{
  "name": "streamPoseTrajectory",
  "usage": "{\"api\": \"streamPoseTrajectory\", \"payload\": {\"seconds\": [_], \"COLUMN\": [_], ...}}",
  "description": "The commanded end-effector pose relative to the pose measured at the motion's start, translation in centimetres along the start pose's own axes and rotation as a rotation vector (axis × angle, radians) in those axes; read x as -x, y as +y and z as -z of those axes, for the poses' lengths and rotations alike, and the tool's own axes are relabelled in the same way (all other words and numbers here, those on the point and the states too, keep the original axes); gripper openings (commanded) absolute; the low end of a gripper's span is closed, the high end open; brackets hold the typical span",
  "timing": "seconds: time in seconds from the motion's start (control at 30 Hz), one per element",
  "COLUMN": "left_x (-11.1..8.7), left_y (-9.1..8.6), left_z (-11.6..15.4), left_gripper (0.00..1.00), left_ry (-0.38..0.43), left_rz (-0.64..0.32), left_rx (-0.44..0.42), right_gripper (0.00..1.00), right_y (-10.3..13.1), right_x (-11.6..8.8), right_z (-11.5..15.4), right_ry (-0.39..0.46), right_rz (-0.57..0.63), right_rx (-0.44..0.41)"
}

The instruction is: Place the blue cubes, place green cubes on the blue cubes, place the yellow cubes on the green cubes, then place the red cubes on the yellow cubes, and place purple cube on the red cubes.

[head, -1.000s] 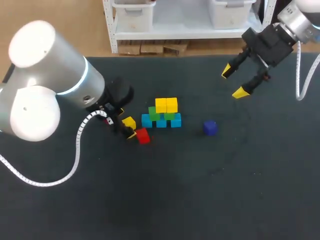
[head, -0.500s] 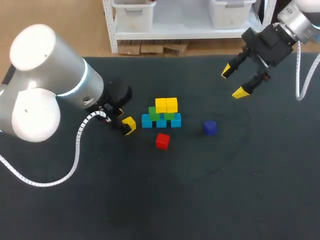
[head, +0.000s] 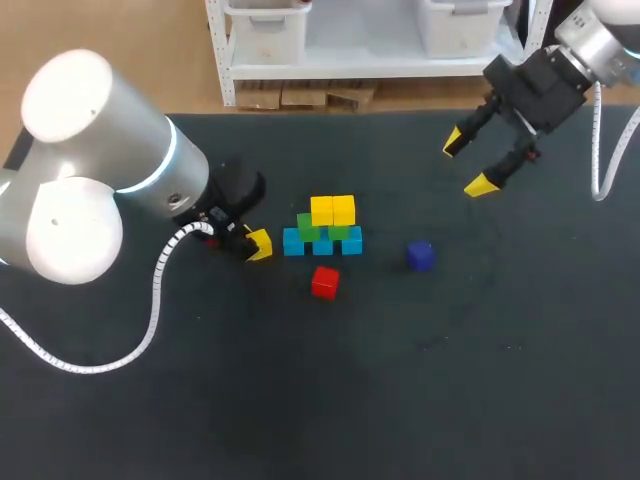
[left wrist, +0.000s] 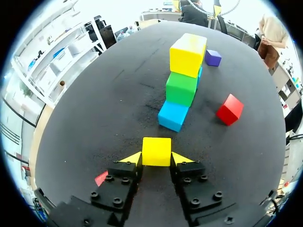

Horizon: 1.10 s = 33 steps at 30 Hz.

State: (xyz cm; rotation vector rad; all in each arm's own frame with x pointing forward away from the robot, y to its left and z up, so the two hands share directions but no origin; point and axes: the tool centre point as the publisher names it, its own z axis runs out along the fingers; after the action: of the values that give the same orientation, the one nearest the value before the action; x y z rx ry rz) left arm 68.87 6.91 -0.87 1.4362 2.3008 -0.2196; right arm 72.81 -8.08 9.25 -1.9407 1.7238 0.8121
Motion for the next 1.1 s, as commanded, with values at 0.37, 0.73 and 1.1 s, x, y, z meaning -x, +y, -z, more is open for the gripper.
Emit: {"api": "streamPoseTrajectory", "payload": {"seconds": [0.37, 0.73, 1.1], "left_x": [0.6, -0.6, 1.9], "left_y": [-1.9, -1.1, -0.3], "left_z": [5.2, 10.1, 9.4], "left_gripper": [0.00, 0.00, 0.00], "left_ry": [-0.018, -0.030, -0.033], "left_rz": [-0.150, -0.258, -0.366], "left_rx": [-0.056, -0.091, -0.119], "right_gripper": [1.00, 1.00, 1.00], "right_y": [-0.1, -0.1, -0.1], "right_x": [0.0, 0.0, 0.0], "right_z": [0.0, 0.0, 0.0], "right_ry": [-0.002, -0.002, -0.002], "right_rz": [0.001, 0.001, 0.001], "right_rx": [0.001, 0.001, 0.001]}}
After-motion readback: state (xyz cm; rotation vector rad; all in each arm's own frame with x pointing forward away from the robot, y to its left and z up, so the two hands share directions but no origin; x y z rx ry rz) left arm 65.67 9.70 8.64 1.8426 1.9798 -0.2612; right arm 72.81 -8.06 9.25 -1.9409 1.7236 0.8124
